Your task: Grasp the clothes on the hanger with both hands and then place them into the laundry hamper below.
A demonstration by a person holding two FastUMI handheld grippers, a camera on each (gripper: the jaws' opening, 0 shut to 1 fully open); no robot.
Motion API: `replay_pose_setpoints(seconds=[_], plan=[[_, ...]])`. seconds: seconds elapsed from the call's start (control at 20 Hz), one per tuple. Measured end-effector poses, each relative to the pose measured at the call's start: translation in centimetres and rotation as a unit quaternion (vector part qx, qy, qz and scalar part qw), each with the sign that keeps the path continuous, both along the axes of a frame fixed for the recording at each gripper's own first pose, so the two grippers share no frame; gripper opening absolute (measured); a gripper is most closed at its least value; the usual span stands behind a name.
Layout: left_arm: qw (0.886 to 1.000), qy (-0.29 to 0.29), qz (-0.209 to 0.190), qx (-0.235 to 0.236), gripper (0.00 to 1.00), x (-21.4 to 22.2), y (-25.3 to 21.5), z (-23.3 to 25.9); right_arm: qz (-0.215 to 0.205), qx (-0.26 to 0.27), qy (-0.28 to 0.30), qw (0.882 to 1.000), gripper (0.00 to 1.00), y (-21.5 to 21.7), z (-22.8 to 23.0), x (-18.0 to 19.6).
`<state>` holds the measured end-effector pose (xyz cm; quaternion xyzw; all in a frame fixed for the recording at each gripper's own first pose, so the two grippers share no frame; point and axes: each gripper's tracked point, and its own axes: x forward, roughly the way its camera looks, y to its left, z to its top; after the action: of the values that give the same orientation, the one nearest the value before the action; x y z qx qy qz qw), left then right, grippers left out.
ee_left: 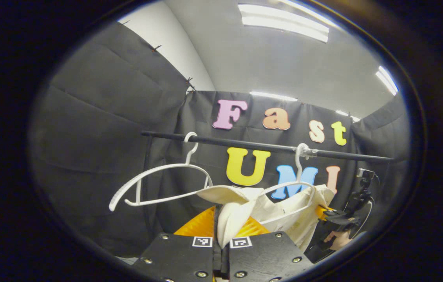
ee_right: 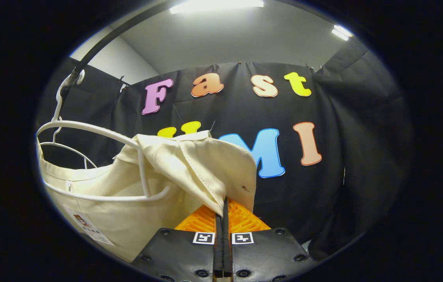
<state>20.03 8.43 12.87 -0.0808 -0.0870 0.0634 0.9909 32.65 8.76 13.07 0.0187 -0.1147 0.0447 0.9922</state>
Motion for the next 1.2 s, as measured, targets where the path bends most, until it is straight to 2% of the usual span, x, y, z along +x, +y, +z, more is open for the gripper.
replay_pose_setpoints(seconds=[0.15, 0.45, 0.6, 0.85, 1.0, 1.2], plan=[[1.0, -0.007, 0.018, 0.01, 0.01, 0.3, 1.8, 0.8, -0.016, -0.009, -0.01, 1.0, 0.02, -1.1, 0.1, 0.5], [1.0, -0.005, 0.024, 0.016, 0.01, 0.7, 4.3, 0.6, -0.036, -0.025, -0.032, 0.999, 0.01, -2.1, 0.9, 1.2], [1.0, 0.022, 0.006, -0.017, 0.01, 2.8, 4.7, -1.1, -0.042, -0.036, -0.013, 0.998, 0.02, -2.3, -0.4, 2.3], [0.996, 0.031, -0.017, -0.082, 0.01, 4.5, 4.6, -3.5, -0.05, -0.033, 0.03, 0.998, 0.01, -2.8, -3.8, 3.6], [0.994, 0.042, -0.016, -0.095, 0.01, 5.5, 5.3, -5.0, -0.043, -0.029, 0.051, 0.997, 0.02, -2.7, -5.3, 3.5], [0.995, 0.052, -0.001, -0.087, 0.01, 3.7, 6.8, -6.5, -0.035, -0.048, 0.05, 0.997, 0.02, -1.7, -5.9, 2.4]])
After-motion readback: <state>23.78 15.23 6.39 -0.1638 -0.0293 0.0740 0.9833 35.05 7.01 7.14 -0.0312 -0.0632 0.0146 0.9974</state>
